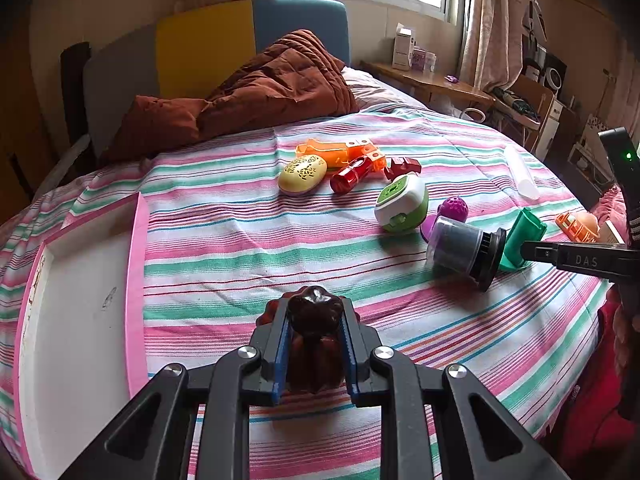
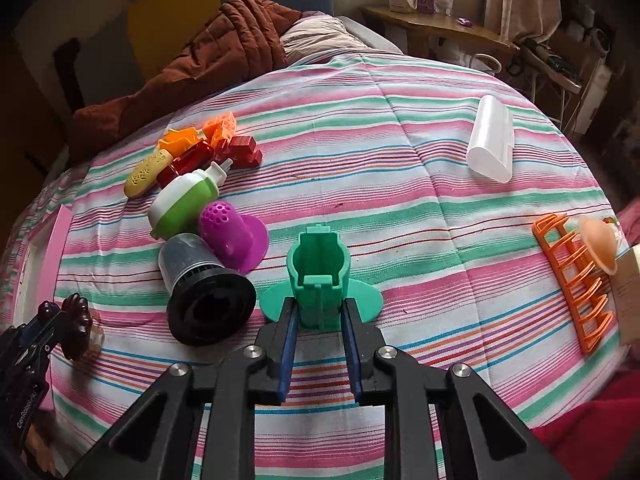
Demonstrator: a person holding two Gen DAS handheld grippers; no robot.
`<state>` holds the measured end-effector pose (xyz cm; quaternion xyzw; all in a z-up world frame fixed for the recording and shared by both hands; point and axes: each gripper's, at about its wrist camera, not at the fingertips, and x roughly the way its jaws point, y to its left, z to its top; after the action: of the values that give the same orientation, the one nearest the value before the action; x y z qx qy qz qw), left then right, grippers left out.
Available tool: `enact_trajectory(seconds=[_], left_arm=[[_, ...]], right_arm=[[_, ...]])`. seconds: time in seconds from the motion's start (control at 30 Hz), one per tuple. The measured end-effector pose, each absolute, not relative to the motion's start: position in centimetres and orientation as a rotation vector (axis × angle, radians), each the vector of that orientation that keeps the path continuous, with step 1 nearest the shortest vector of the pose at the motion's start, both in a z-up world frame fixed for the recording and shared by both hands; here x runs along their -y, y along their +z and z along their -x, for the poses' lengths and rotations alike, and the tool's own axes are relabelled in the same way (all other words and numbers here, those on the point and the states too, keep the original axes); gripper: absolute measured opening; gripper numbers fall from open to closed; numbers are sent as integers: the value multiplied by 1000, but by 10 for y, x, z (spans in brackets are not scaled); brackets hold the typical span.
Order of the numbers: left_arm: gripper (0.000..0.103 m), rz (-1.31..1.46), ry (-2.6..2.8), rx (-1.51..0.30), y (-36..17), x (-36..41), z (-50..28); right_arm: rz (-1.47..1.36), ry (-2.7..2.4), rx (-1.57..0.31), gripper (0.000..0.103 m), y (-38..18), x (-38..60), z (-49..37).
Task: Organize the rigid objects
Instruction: 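Grasp the green stand-shaped toy with the right tool, then carry the brown toy over the tray with the left tool while the right tool lifts the green toy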
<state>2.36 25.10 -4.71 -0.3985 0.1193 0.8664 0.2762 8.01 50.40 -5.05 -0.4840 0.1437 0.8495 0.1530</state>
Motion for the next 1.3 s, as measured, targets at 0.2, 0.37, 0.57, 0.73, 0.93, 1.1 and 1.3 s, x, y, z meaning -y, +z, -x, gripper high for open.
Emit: enact_trajectory(seconds=[0.2,0.37,0.57,0.73,0.93,1.1,1.3], left_arm=[[21,1073,2326,-299,-46,-249,-23],[21,1057,2323,-282,-42,-248,-24],[21,1053,2317,-295,-42,-251,-26],[21,1056,2313,-299,-44,-252,-27],[21,1068,2307,-293,-46,-253,-25],[21,1090,2290,-279,-47,-252,-23],[21,1089,2265,-274,-47,-251,-24]], right_arm=[[1347,2444,-373,22,-43,-502,-82],[1267,2461,-240,3,-27,-491,-84],[1237,2465,-196,3,-21,-488,-86],[1245,2454,-219,4,-24,-492,-86],[1243,2459,-251,32,-25,-496,-87],[1249,2450,-400,52,-20,-518,-84],[1556,2401,-389,52,-44,-525,-41]])
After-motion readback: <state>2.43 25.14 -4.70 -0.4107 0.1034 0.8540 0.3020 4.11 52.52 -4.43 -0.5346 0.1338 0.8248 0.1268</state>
